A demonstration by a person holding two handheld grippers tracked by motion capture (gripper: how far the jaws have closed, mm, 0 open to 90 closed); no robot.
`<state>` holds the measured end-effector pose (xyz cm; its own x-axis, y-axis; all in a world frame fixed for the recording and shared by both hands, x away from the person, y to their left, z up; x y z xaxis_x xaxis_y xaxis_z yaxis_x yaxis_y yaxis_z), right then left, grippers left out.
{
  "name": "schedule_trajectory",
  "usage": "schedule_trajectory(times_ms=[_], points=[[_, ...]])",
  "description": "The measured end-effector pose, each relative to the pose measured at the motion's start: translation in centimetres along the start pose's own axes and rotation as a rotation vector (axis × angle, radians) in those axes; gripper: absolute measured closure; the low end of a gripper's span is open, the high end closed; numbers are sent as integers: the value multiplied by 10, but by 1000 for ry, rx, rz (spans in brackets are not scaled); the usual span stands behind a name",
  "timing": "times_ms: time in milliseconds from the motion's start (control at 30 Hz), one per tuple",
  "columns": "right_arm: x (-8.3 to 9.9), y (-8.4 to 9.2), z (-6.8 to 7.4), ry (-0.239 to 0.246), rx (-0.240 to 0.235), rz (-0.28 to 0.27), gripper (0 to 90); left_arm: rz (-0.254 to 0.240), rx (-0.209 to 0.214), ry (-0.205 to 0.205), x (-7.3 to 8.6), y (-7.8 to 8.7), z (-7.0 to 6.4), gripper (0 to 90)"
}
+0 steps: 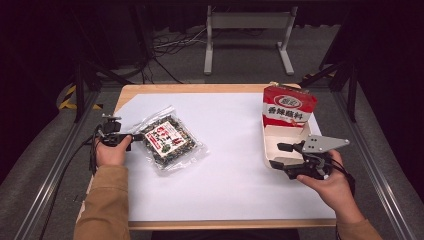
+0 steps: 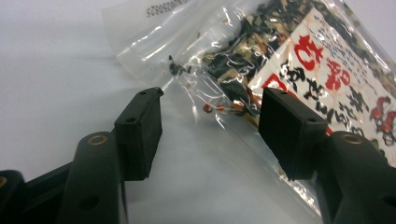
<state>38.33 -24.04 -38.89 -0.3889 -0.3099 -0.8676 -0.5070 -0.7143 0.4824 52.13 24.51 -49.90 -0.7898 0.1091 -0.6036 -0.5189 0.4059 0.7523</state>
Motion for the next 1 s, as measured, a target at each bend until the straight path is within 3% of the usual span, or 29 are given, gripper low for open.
schedule_trajectory(times_ms=[200, 300, 400, 533, 800, 867, 1000], points=[[0, 0, 0, 2, 4, 0, 351, -34, -72, 5, -7, -7, 1, 349], [0, 1, -1, 0, 7, -2, 350, -40, -103, -17, -10, -10, 2, 351], [1, 1, -2, -2, 6, -1, 350, -51, -156, -48, -14, -12, 4, 289], [0, 2, -2, -4, 7, -5, 349, -84, -159, -76, -20, -11, 3, 279], [1, 2, -3, -14, 7, -9, 344, -91, -122, -72, -22, -18, 7, 251], [2, 1, -3, -14, 5, -5, 344, -100, -141, -94, -24, -18, 6, 243], [2, -2, 0, -11, -1, -1, 342, -118, -119, -87, -26, -17, 5, 243]])
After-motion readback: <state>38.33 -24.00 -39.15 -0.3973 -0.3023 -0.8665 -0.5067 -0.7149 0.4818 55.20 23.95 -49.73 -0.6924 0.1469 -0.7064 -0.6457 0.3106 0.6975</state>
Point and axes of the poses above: each handheld gripper's, and its own axes: y roughly backward along the jaws, x roughly out of its underside, z roughly to its left, the point moved 8 cm from there along -y, roughly forward along the jaws, and after that the axes turned 11 degrees about -y, right-handed, at the moved point
